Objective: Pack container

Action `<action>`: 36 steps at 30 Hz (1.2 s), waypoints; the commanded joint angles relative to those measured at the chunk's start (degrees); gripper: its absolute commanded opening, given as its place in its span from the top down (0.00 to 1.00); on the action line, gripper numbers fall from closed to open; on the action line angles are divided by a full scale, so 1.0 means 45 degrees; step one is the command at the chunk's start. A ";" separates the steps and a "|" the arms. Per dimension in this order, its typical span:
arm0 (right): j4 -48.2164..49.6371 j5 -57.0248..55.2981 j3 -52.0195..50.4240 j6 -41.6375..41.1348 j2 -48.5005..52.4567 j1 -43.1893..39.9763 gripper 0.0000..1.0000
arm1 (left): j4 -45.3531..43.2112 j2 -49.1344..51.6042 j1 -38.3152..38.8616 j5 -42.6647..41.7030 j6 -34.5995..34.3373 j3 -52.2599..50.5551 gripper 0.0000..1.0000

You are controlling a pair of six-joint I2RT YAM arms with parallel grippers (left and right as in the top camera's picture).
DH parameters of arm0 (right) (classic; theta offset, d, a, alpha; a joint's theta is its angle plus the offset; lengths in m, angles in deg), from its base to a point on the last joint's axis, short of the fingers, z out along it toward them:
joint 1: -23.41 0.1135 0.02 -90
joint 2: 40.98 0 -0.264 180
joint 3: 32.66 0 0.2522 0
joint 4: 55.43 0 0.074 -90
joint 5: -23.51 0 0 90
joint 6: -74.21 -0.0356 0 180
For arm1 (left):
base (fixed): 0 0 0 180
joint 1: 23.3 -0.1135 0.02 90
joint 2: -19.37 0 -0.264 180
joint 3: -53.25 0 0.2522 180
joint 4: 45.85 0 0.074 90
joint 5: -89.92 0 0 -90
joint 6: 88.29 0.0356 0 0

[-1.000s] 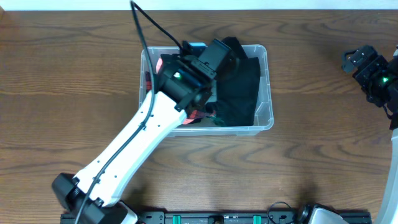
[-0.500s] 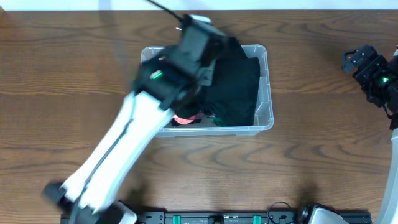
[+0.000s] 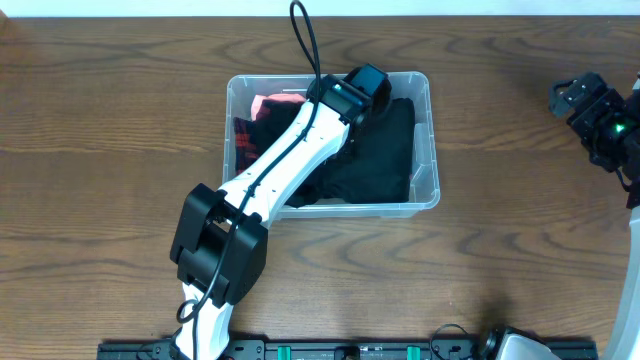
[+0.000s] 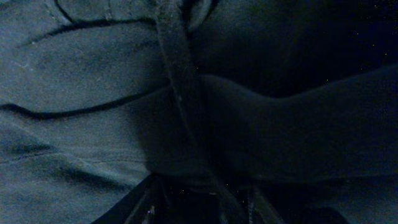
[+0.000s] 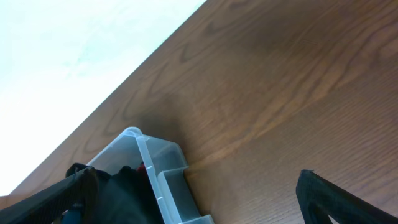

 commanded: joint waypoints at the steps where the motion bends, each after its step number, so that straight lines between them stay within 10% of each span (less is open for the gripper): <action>1: -0.0010 0.0005 0.0010 0.0087 -0.0005 -0.0107 0.01 | 0.0165 0.0729 -0.0087 -0.1161 -0.0340 -0.0486 0.54; 13: -0.0010 0.0005 0.0010 0.0087 -0.0005 -0.0107 0.01 | 0.0228 -0.5916 -0.1467 0.0204 -0.0136 0.0379 0.21; 21: -0.0010 0.0005 0.0010 0.0087 -0.0005 -0.0107 0.01 | 0.0860 -1.0088 -0.4779 0.0238 0.0058 0.0374 0.16; 36: -0.0010 0.0005 0.0010 0.0087 -0.0005 -0.0107 0.01 | 0.2827 -1.1662 -0.6611 0.0277 0.0194 0.0374 0.02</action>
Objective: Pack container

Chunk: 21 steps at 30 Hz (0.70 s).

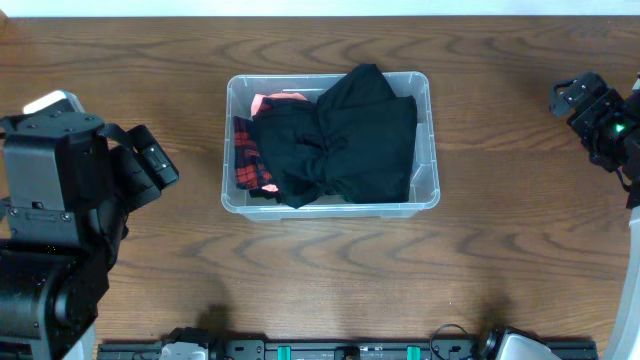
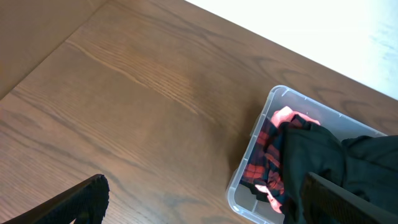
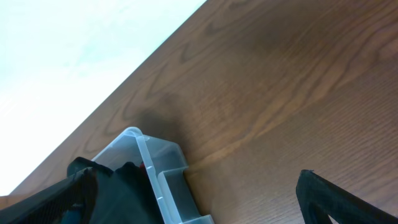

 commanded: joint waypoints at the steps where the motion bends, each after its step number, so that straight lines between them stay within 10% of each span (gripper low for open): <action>1: -0.0005 0.0005 0.0010 0.0087 -0.0010 -0.0107 0.01 | 0.0034 0.0063 -0.0078 0.0117 0.0155 -0.0039 0.02; 21: -0.0316 -0.0389 0.0000 0.0641 -0.1705 0.1991 0.01 | 0.0034 0.0107 -0.0078 0.0117 0.0155 -0.0039 0.02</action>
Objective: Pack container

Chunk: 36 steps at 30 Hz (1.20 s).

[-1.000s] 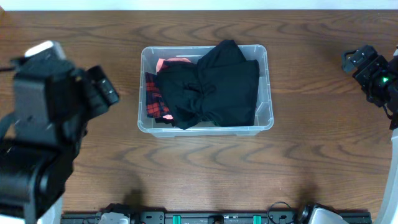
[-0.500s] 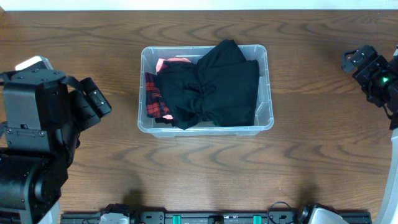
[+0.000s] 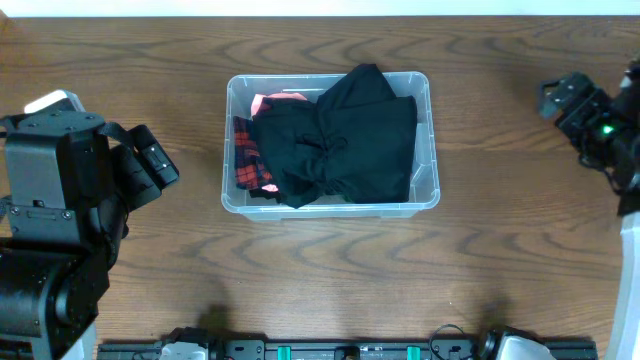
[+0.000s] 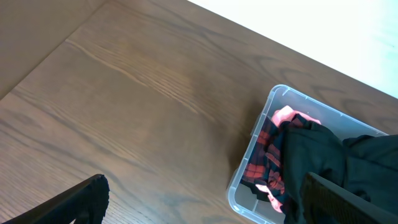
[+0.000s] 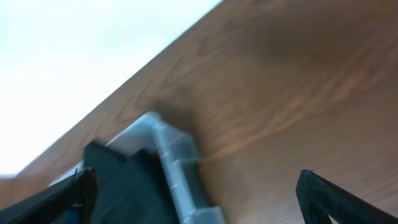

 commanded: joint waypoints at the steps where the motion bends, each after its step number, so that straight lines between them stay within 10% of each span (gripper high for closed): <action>1: -0.0510 -0.0733 0.0010 0.1044 -0.1520 0.1515 0.01 | 0.0029 0.0068 -0.0078 0.0117 0.0151 -0.0039 0.02; 7: -0.0525 -0.3891 -0.0729 0.3740 -0.3536 0.3803 0.01 | 0.0029 0.0068 -0.0078 0.0117 0.0151 -0.0039 0.02; 17: 0.2803 0.0690 -0.6275 1.2386 -0.7592 0.4138 0.01 | 0.0029 0.0068 -0.0078 0.0117 0.0151 -0.0039 0.02; 36: 0.5144 0.0690 -1.4100 0.9860 -1.4625 0.4138 0.01 | 0.0029 0.0068 -0.0078 0.0117 0.0151 -0.0039 0.02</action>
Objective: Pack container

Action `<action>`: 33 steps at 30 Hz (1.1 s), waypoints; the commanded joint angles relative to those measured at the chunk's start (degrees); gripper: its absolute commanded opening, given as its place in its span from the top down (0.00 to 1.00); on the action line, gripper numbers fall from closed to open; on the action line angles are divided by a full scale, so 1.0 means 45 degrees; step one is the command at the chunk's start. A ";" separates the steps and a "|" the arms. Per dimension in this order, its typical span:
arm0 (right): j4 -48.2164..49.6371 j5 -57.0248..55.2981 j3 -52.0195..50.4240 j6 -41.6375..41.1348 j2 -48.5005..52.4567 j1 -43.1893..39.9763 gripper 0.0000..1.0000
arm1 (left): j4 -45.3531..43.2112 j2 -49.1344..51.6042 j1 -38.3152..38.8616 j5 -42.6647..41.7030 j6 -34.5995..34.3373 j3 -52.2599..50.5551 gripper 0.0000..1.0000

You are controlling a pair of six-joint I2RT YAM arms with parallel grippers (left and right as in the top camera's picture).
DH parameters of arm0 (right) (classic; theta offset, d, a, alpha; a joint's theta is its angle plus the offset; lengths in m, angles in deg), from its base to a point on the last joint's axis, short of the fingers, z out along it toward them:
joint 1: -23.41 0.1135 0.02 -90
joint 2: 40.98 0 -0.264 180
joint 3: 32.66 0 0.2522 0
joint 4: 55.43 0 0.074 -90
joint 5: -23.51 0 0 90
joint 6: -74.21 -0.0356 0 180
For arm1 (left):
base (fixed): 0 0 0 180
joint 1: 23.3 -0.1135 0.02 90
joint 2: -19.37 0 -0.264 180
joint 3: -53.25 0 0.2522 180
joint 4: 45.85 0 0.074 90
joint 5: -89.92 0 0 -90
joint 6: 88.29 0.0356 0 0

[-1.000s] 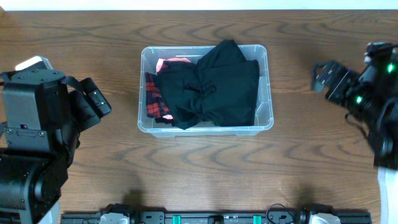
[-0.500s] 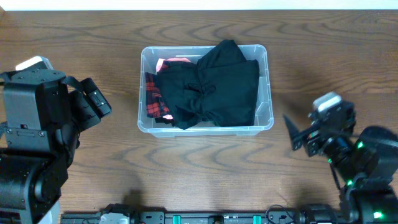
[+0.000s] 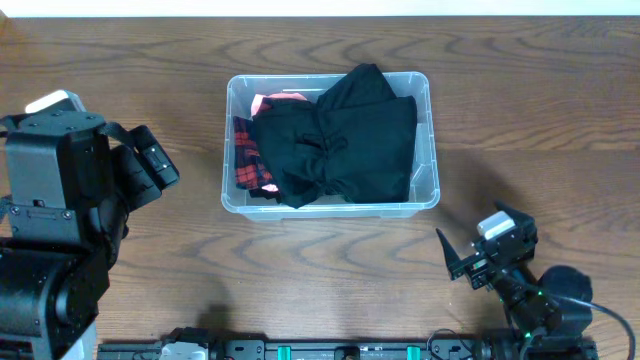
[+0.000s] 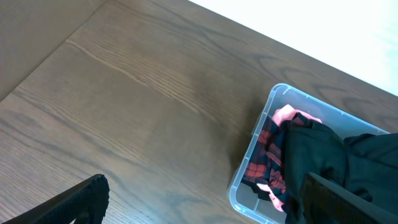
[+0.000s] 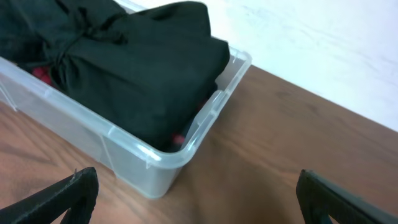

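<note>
A clear plastic container [image 3: 432, 150] stands mid-table, filled with a bunched black garment [image 3: 345, 140] over a red plaid cloth [image 3: 243, 155] and a pink piece [image 3: 262, 101]. My left gripper [image 3: 152, 165] hangs open left of the container, holding nothing. In the left wrist view the container [image 4: 244, 175] sits lower right, the left gripper [image 4: 205, 200] wide apart. My right gripper [image 3: 478, 248] is open near the table's front right. The right wrist view shows the container's corner [image 5: 163, 155], the black garment [image 5: 137, 62], and the right gripper [image 5: 202, 196] empty.
The wooden table [image 3: 520, 120] spreads on all sides of the container. A black rail [image 3: 330, 350] runs along the front edge. Beyond the table's far edge lies a white floor [image 4: 323, 31].
My right gripper has gone from the table's far right side to the front right, and its camera now faces the container's corner. The left arm and the container's contents have not moved.
At first my left gripper was down in the container against the black garment. Then it stood open at the table's left, the garment left in the container. The right gripper stayed at the far right, then shifted, and now sits low at the front right.
</note>
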 commanded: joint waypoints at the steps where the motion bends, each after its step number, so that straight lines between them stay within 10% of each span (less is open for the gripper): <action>1: 0.0073 0.0170 -0.0724 -0.0559 -0.0860 0.0092 0.01 | 0.0005 0.0068 -0.0078 0.0117 0.0073 -0.0029 0.02; 33: 0.0160 0.0136 -0.2710 -0.1161 -0.2055 0.0068 0.01 | 0.0005 0.0068 -0.0078 0.0117 0.0073 -0.0029 0.02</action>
